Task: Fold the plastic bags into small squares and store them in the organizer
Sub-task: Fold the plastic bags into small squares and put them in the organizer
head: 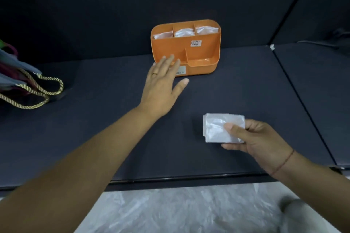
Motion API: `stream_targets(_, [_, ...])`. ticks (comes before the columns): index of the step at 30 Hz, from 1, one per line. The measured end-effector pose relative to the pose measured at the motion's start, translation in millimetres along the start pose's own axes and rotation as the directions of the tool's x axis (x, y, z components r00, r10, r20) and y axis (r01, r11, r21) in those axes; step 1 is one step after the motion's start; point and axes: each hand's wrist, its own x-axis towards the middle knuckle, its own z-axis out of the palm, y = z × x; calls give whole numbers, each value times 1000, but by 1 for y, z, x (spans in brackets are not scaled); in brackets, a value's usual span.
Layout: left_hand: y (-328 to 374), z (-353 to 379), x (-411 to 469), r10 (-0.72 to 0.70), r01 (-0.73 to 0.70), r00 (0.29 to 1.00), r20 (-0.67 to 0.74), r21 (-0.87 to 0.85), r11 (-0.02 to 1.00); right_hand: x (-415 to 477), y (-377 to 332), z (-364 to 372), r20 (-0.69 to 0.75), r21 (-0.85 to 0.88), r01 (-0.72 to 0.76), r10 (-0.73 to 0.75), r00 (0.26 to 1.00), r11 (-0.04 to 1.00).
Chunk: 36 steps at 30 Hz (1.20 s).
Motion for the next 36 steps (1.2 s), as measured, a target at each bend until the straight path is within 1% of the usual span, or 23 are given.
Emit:
stream_targets(1, [-4, 4, 8, 22, -24, 999, 35, 68, 997, -1, 2, 0, 5, -8, -5, 5, 1000, 1000])
stream_targets(3, [-9, 11, 17, 32, -38, 998, 54, 108, 993, -2, 4, 0, 25, -23, -15, 15, 1000, 1000])
stream_targets(6, [-8, 16, 12, 50, -50, 999, 7, 36, 998, -1, 2, 0, 31, -60, -2, 4, 1000, 998])
stream_targets(11, [3, 16, -30, 110, -110, 994, -4, -8, 994, 1, -8, -1, 48, -64, 55, -52, 997, 996])
stream_targets(15, [15, 11, -81, 154, -153, 988, 19, -28, 988, 0, -21, 2, 104, -92, 136, -126, 987, 986])
stream_targets(18, [26, 10, -119, 221, -221, 975, 24, 14, 975, 2, -36, 11, 122, -196, 259, -239, 963, 946])
stream_targets(19, [28, 10, -127, 240, -240, 970, 26, 24, 970, 4, -43, 16, 118, -260, 322, -301, 946, 910])
stream_targets(21, [30, 9, -136, 268, -268, 963, 11, 36, 963, 10, -61, 24, 125, -418, 472, -465, 876, 776])
stream_targets(22, [29, 8, -137, 277, -276, 961, 1, 50, 960, 14, -69, 29, 138, -499, 545, -559, 817, 674])
stream_targets(23, [28, 8, -138, 283, -282, 959, -6, 71, 957, 17, -79, 36, 166, -577, 606, -648, 744, 548])
stream_targets(24, [27, 8, -137, 291, -289, 957, -4, 97, 952, 20, -87, 44, 211, -638, 656, -728, 652, 403])
stream_targets(25, [26, 9, -138, 300, -298, 954, 9, 126, 946, 22, -94, 53, 279, -678, 688, -776, 565, 258])
stream_targets(26, [26, 11, -138, 308, -309, 951, 27, 155, 938, 25, -98, 62, 363, -706, 697, -782, 507, 124])
stream_targets(27, [27, 13, -139, 314, -317, 948, 44, 182, 931, 29, -99, 71, 460, -718, 695, -736, 497, 21])
stream_targets(28, [28, 15, -140, 315, -319, 948, 56, 200, 926, 35, -98, 78, 538, -736, 674, -653, 533, -57])
stream_targets(29, [29, 16, -141, 311, -318, 948, 63, 209, 925, 41, -94, 83, 588, -750, 653, -564, 580, -110])
stream_targets(30, [29, 16, -141, 308, -315, 949, 65, 215, 925, 44, -90, 85, 617, -755, 642, -476, 627, -134])
stream_targets(31, [29, 16, -141, 307, -314, 949, 66, 222, 923, 47, -85, 86, 636, -751, 648, -404, 658, -127])
stream_targets(32, [29, 16, -140, 310, -317, 948, 67, 230, 920, 46, -83, 86, 650, -743, 660, -352, 674, -109])
stream_targets(35, [28, 16, -140, 328, -337, 942, 75, 244, 909, 39, -90, 85, 651, -728, 685, -288, 702, 26])
stream_targets(36, [28, 17, -140, 332, -341, 940, 79, 245, 907, 39, -94, 85, 640, -737, 674, -272, 718, 45])
